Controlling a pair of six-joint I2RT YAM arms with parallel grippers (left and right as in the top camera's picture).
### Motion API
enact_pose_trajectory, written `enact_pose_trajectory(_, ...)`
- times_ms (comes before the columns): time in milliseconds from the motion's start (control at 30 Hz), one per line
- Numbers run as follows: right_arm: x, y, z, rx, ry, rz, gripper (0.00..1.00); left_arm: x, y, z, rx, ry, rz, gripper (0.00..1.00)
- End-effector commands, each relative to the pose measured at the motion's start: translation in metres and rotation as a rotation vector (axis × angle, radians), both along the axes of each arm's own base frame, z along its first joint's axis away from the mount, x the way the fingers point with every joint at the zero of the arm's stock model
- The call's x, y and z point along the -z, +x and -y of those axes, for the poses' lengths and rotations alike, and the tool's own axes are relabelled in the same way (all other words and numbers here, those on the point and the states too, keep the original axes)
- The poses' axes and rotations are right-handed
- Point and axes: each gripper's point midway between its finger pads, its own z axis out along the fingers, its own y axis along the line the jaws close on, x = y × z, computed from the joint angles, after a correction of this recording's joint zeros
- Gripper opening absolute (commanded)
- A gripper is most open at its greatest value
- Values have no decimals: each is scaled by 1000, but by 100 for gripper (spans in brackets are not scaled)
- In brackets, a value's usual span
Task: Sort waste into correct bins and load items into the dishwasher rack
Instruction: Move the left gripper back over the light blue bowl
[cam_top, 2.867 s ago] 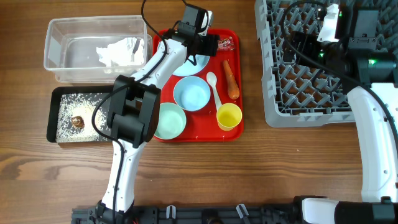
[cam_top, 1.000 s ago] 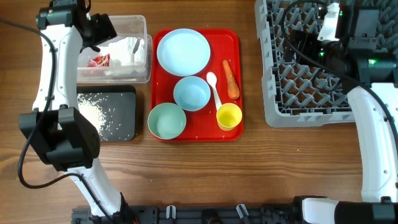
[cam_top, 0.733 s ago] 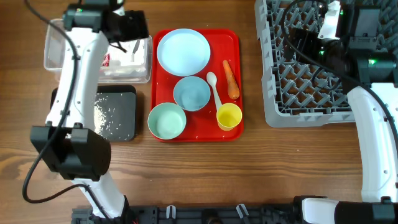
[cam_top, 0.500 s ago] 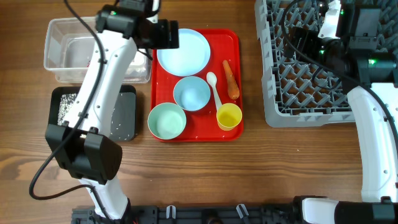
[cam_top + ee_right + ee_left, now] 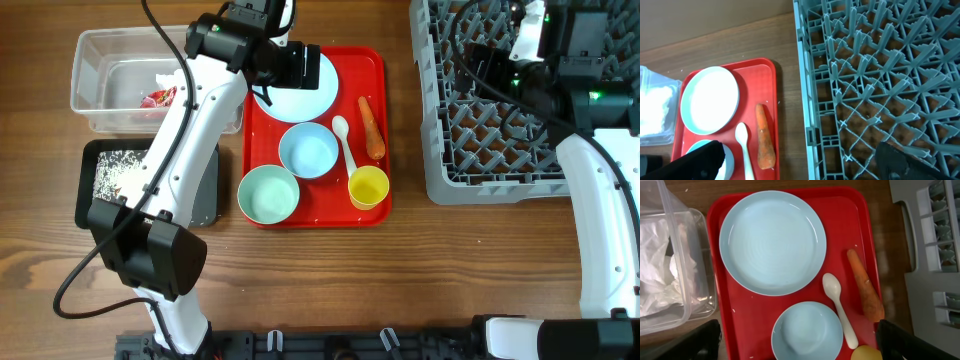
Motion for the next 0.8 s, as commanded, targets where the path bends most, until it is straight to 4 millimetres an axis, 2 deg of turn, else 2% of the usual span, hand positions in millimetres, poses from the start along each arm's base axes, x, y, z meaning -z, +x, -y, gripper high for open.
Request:
enact_pose_trajectory(0, -6, 7, -3, 1, 8, 26, 100, -2, -3, 7, 35, -31, -4, 99)
enact_pose_trajectory(133, -5, 8, 10, 52, -45, 29, 100, 4, -6, 7, 37, -22, -30, 100)
enact_pose_trajectory(233, -6, 9, 10, 52, -44, 33, 100, 8, -9, 14, 52, -18, -41, 100)
enact_pose_trajectory(467, -6, 9, 8, 46, -33, 33, 100, 22, -31, 34, 110, 12, -112, 100)
enact_pose_trajectory(633, -6, 9, 8, 45, -33, 31, 100, 21, -52, 65, 331, -34, -125, 100)
enact_pose_trajectory(767, -6, 8, 8, 45, -34, 29, 100, 30, -66, 69, 359, -21, -171, 100)
